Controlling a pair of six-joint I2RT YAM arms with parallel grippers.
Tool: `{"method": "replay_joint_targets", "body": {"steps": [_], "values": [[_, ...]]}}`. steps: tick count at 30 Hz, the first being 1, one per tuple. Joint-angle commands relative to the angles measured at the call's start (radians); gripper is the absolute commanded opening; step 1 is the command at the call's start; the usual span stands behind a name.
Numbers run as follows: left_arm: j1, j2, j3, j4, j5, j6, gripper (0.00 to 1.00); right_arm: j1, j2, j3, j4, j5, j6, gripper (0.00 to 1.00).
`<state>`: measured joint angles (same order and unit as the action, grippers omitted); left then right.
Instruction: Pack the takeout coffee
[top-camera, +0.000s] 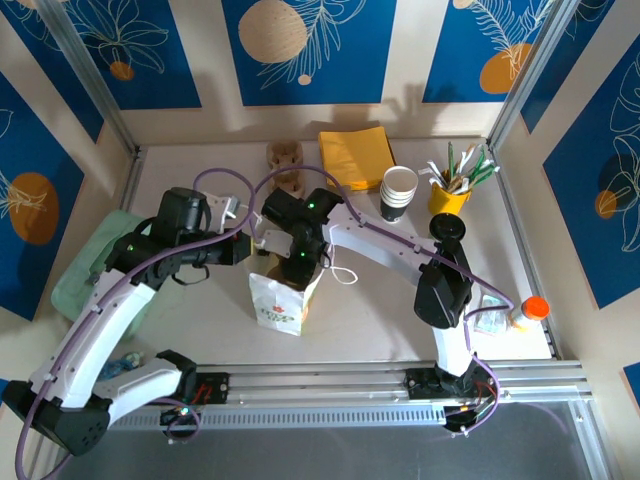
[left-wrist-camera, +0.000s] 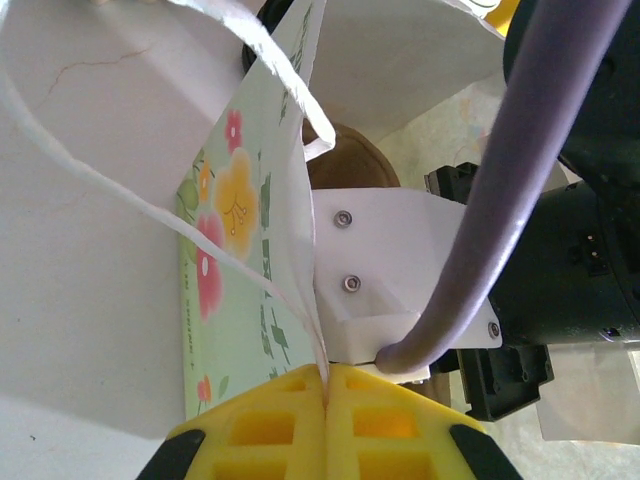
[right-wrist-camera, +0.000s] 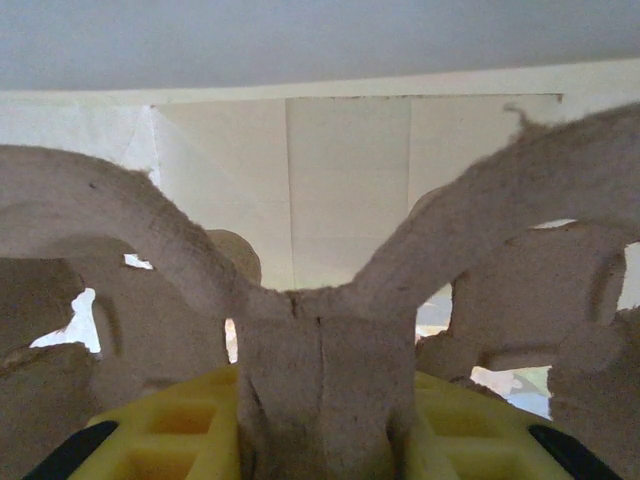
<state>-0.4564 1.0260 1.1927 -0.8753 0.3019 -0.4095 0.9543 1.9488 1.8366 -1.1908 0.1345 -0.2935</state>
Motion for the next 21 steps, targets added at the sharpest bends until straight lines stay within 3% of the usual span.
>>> {"method": "replay_joint_targets", "body": {"steps": [1, 21], "values": [[-0.005, -0.001, 0.037, 0.050, 0.033, 0.017, 0.00, 0.010, 0.031, -0.019, -0.024, -0.009, 0.003, 0.32], [-0.005, 0.006, 0.048, 0.069, 0.054, 0.011, 0.00, 0.013, 0.072, -0.066, 0.006, 0.013, 0.017, 0.31]]}}
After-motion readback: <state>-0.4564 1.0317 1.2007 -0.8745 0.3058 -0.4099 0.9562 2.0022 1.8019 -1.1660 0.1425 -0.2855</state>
